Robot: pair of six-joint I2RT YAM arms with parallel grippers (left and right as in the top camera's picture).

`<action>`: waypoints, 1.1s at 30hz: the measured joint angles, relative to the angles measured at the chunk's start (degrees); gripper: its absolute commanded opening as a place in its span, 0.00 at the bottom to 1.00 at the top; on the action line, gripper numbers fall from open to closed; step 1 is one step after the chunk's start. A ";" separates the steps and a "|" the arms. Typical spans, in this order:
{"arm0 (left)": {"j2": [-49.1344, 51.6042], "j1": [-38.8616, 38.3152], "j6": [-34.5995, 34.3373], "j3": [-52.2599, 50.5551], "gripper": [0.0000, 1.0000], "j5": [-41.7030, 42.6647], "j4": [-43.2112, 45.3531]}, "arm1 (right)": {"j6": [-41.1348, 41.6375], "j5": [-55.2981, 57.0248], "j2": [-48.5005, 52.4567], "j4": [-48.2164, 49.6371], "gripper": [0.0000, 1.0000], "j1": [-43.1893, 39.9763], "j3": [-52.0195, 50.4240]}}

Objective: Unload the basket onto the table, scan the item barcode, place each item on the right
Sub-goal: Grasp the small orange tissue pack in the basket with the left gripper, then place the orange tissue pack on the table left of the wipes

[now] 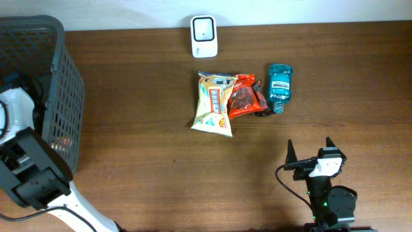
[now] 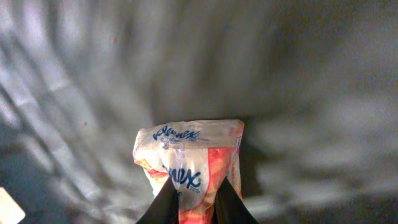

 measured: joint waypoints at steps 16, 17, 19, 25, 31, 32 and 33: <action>0.70 -14.56 9.86 76.96 0.00 33.27 -29.64 | 0.02 0.00 0.00 0.00 0.98 0.00 0.00; 0.72 -21.16 12.24 76.50 0.00 33.97 -29.59 | -0.02 0.00 0.02 0.00 0.99 0.00 0.00; 0.70 -32.00 14.47 72.28 0.00 30.73 -29.46 | -0.02 0.00 0.07 0.00 0.99 0.00 0.00; 0.70 -51.82 15.54 34.42 0.12 12.85 -21.79 | 0.00 -0.02 0.02 0.00 0.99 0.00 0.00; 1.38 -54.69 15.67 4.68 0.29 10.29 4.79 | 0.00 -0.02 0.00 0.00 0.99 0.00 0.00; 1.46 -54.69 15.78 2.60 0.30 9.40 7.61 | -0.04 0.00 0.00 0.00 0.99 0.00 0.00; 1.49 -54.69 15.78 1.49 0.30 8.04 11.26 | -0.02 0.00 0.00 0.00 0.98 0.00 0.00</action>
